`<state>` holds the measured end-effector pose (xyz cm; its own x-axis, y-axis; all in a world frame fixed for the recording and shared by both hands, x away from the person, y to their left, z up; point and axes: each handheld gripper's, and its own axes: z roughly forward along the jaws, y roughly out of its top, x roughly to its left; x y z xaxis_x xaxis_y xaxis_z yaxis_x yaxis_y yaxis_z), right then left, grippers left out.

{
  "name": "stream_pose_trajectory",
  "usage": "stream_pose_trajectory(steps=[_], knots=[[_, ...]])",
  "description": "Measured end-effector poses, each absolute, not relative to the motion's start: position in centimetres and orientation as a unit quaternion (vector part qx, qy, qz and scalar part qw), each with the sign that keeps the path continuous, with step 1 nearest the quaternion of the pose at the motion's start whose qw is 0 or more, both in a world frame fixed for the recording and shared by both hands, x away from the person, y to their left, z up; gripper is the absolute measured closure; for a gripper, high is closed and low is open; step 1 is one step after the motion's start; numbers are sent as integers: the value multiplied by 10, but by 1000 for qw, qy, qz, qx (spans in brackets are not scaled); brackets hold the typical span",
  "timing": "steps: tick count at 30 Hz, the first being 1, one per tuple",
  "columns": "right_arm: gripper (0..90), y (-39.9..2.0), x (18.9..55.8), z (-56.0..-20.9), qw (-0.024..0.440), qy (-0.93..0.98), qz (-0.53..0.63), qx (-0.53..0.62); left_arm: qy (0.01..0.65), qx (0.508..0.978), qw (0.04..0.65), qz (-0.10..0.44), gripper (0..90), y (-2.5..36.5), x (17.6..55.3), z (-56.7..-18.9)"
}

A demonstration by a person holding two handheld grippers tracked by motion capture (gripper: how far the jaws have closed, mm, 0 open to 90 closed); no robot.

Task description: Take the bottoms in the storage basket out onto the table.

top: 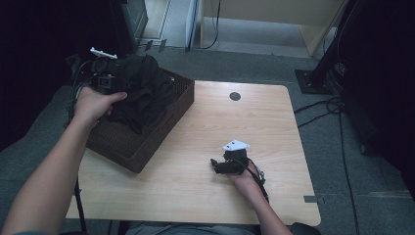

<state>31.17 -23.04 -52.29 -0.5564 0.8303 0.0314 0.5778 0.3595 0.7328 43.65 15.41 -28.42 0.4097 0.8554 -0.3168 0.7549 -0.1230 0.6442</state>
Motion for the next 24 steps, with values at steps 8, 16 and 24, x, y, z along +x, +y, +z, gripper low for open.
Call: stream_pose_trajectory(steps=[8, 16, 24], knots=[[140, -227, 317, -519, 169, 809, 340, 449, 511, 758, 402, 51, 644, 134, 417, -273], [152, -238, 316, -506, 166, 790, 363, 466, 489, 780, 390, 18, 642, 90, 410, -307], [172, -260, 312, -490, 176, 776, 376, 474, 471, 790, 393, -14, 640, 49, 400, -336]])
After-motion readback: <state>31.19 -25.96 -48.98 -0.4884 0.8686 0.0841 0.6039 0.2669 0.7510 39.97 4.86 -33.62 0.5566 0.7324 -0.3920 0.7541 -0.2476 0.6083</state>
